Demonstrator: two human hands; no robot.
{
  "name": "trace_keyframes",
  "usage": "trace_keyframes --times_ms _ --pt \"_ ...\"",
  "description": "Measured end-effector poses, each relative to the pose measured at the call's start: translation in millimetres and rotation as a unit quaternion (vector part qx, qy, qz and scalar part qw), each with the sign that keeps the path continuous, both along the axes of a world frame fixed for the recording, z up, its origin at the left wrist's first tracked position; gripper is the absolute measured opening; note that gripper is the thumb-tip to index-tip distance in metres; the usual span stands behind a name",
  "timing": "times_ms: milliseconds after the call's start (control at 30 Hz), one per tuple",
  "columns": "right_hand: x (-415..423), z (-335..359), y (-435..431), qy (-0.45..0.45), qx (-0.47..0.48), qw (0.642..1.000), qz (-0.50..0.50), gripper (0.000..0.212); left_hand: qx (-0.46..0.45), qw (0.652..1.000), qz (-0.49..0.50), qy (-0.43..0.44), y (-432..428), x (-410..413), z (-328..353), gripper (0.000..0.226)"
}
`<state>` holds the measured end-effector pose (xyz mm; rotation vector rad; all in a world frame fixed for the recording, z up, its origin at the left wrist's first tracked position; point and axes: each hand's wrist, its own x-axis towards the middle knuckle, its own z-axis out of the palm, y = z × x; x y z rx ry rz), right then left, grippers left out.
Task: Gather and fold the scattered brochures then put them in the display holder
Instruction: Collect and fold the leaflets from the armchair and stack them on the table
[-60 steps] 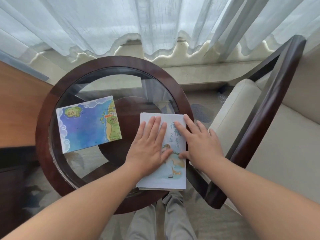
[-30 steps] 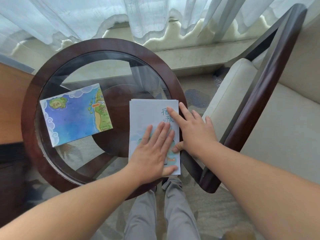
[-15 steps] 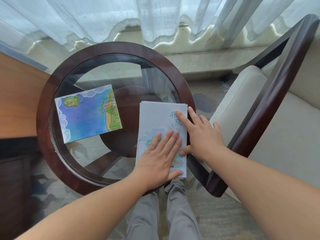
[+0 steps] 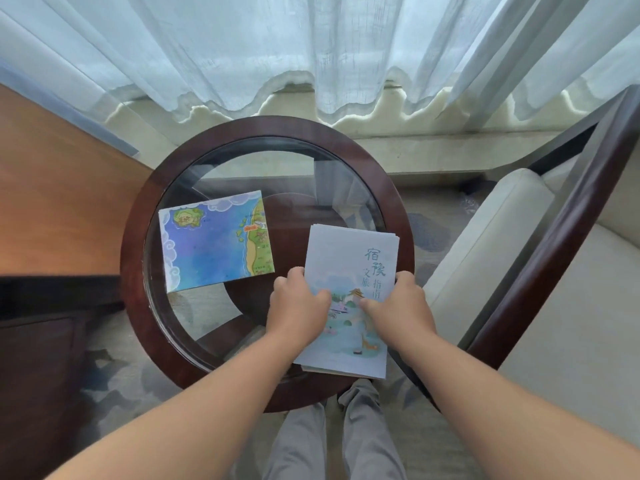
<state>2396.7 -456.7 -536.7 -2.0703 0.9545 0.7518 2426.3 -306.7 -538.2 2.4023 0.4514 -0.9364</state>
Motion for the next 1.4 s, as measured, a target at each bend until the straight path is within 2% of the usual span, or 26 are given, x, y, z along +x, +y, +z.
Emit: trace_keyframes --times_ms 200,367,433,533,633,733,900,1000,1100,1300,1400 --pt "5.8 -5.8 5.7 0.002 -0.079 0.996 0.042 0.047 0.053 0.996 -0.052 -0.048 -8.1 -3.3 -4.8 0.038" --pt "11.9 1.5 -2.3 0.006 -0.067 0.997 0.033 0.046 0.007 0.995 -0.071 -0.068 10.0 8.5 -2.9 0.040" --pt "15.7 8.1 -4.9 -0.045 -0.116 0.991 0.047 0.059 0.015 0.987 -0.069 -0.143 32.9 25.5 -1.3 0.042" --pt "21.6 18.3 7.9 -0.161 -0.158 0.964 0.142 0.069 0.112 0.958 -0.135 -0.226 76.6 65.9 -3.9 0.047" --pt "23.6 21.1 34.7 -0.191 -0.120 0.941 0.254 0.067 0.178 0.938 -0.229 -0.188 108.9 106.3 -8.8 0.062" --pt "20.9 15.6 58.4 -0.151 -0.094 0.924 0.339 0.072 0.190 0.924 -0.296 -0.149 115.3 119.9 -12.5 0.080" --pt "15.1 6.5 67.2 -0.085 -0.104 0.911 0.390 0.076 0.248 0.895 -0.335 -0.156 101.7 98.8 -21.8 0.100" --pt "16.8 4.6 65.6 -0.086 -0.104 0.909 0.394 0.076 0.267 0.900 -0.309 -0.153 102.6 94.8 -24.0 0.103" --pt "18.3 3.6 66.0 -0.089 -0.104 0.911 0.389 0.076 0.266 0.907 -0.287 -0.158 107.1 96.7 -24.8 0.097" --pt "19.1 4.4 66.3 -0.089 -0.089 0.919 0.374 0.073 0.151 0.959 -0.188 -0.146 114.9 95.1 -20.7 0.070" --pt "22.1 8.6 62.3 -0.100 -0.059 0.933 0.341 0.071 0.097 0.973 -0.156 -0.140 121.4 97.7 -13.2 0.051"
